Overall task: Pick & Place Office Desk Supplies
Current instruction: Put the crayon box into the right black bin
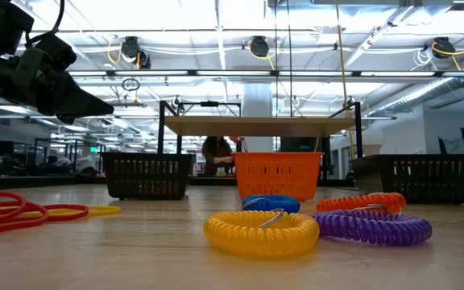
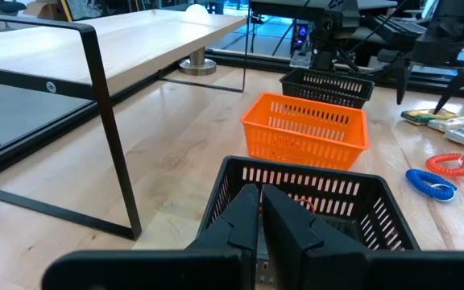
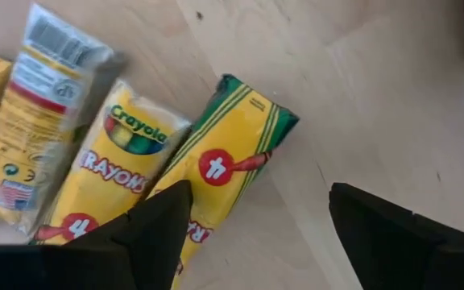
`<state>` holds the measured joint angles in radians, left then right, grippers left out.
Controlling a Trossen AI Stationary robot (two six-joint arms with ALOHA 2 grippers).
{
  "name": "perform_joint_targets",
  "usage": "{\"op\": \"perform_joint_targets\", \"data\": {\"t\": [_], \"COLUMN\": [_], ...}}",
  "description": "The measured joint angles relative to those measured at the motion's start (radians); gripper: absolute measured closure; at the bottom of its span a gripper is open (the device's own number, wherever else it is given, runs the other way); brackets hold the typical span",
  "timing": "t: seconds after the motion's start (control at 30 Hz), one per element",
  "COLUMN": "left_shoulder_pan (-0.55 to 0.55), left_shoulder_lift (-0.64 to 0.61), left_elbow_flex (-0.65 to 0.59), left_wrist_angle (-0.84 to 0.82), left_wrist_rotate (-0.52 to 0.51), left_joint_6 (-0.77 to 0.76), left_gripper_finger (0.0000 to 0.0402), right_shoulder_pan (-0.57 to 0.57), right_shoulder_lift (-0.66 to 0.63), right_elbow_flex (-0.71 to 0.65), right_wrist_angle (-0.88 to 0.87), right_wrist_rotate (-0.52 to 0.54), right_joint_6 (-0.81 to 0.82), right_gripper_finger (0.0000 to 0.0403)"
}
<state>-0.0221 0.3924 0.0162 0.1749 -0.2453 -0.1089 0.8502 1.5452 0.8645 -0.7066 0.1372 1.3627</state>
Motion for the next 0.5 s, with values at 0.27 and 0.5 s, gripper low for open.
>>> {"op": "perform_joint_targets", "data": {"t": [0.27,0.5], "left_shoulder_pan": [0.000,0.000], "left_shoulder_lift": [0.000,0.000], "left_elbow_flex": [0.000,0.000], "left_wrist_angle": [0.000,0.000], "left_wrist_rotate": [0.000,0.000], "left_joint_6": [0.000,0.001], "left_gripper_finger": [0.0382,0.0382], "right_shoulder_pan": [0.001,0.003], "right_shoulder_lift": [-0.025,-0.144], "right_elbow_flex": [-0.002,-0.006], "right_wrist_angle": [-0.131,-0.056], "right_wrist_rotate": [-0.008,-0.015], "right_joint_6": [-0.066,-0.047], "right_gripper_finger": [0.0121,0.0122]}}
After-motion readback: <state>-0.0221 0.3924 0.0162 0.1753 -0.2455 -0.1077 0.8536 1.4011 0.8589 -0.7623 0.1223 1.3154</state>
